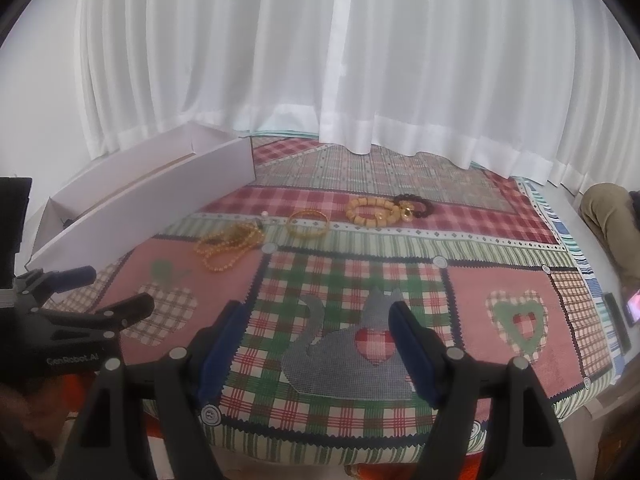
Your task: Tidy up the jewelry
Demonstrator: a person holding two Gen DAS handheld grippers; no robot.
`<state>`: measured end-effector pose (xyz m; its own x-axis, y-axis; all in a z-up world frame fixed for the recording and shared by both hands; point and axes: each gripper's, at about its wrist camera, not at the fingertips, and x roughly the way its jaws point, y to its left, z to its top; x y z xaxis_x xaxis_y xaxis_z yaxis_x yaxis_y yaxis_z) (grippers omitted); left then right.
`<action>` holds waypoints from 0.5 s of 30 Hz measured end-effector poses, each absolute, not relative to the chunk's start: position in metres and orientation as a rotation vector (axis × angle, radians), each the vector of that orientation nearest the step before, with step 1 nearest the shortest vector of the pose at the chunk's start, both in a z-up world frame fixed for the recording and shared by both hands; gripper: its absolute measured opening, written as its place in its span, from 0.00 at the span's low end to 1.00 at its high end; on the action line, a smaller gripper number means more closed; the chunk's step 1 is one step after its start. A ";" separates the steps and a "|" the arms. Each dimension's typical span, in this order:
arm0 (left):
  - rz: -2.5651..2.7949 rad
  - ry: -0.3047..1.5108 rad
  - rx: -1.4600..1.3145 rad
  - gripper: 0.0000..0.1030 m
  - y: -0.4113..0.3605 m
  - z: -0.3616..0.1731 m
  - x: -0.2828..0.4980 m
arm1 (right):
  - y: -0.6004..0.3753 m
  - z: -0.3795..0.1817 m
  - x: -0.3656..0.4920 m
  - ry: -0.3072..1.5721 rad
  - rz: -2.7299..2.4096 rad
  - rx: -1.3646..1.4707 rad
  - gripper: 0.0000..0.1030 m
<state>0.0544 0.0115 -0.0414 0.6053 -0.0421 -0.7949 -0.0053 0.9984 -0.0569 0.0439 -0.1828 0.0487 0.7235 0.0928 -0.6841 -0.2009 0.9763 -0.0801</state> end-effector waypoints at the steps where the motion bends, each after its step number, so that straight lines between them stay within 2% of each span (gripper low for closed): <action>1: -0.023 0.929 -0.061 0.97 0.012 -0.043 0.055 | -0.182 0.049 0.044 0.744 0.164 -0.152 0.74; 15: -0.048 0.933 -0.045 0.97 0.006 -0.045 0.055 | -0.178 0.048 0.043 0.750 0.175 -0.152 0.74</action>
